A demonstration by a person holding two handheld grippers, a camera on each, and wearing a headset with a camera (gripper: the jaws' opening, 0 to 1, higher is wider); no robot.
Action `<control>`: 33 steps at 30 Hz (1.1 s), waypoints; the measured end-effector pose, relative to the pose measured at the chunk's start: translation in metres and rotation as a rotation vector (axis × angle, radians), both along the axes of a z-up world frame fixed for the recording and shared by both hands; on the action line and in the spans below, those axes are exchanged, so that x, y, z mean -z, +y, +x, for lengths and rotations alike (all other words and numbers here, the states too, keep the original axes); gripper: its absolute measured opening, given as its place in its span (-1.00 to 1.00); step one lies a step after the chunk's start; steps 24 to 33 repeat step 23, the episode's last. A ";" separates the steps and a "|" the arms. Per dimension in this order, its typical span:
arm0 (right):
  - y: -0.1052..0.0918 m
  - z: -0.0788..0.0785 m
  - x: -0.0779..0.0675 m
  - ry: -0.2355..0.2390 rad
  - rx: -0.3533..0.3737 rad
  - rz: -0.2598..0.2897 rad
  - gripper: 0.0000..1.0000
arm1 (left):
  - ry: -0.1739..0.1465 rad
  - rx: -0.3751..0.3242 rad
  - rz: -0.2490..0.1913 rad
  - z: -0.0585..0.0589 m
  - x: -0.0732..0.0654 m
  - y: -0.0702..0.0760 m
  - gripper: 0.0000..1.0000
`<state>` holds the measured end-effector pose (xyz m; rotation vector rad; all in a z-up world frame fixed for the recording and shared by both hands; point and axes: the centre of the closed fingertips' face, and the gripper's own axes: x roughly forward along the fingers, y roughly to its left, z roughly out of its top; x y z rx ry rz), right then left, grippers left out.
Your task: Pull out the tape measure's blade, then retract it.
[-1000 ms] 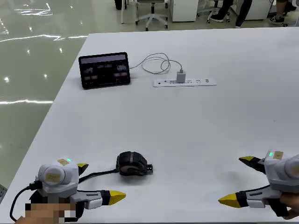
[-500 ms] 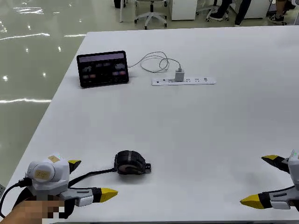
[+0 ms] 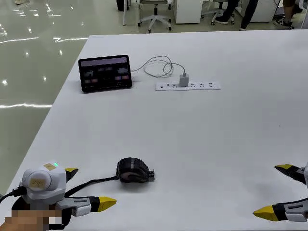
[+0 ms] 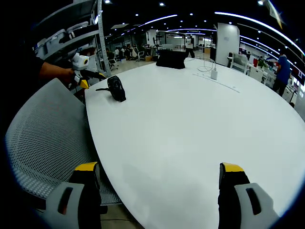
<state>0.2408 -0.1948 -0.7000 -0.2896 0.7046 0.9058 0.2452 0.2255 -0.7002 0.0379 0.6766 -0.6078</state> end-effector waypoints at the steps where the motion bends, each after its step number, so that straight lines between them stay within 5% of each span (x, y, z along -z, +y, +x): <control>1: 0.000 0.000 0.000 0.001 0.001 0.001 1.00 | -0.002 -0.001 0.000 0.001 0.000 0.001 1.00; 4: 0.001 -0.002 0.001 0.004 0.000 0.003 1.00 | 0.016 -0.002 -0.025 -0.001 -0.002 -0.002 1.00; 6: 0.001 -0.003 0.001 0.004 -0.004 0.002 1.00 | 0.001 -0.011 0.008 0.001 -0.002 0.003 1.00; 33: 0.000 -0.001 0.001 0.006 0.002 0.000 1.00 | 0.010 -0.011 0.001 0.003 -0.002 0.007 1.00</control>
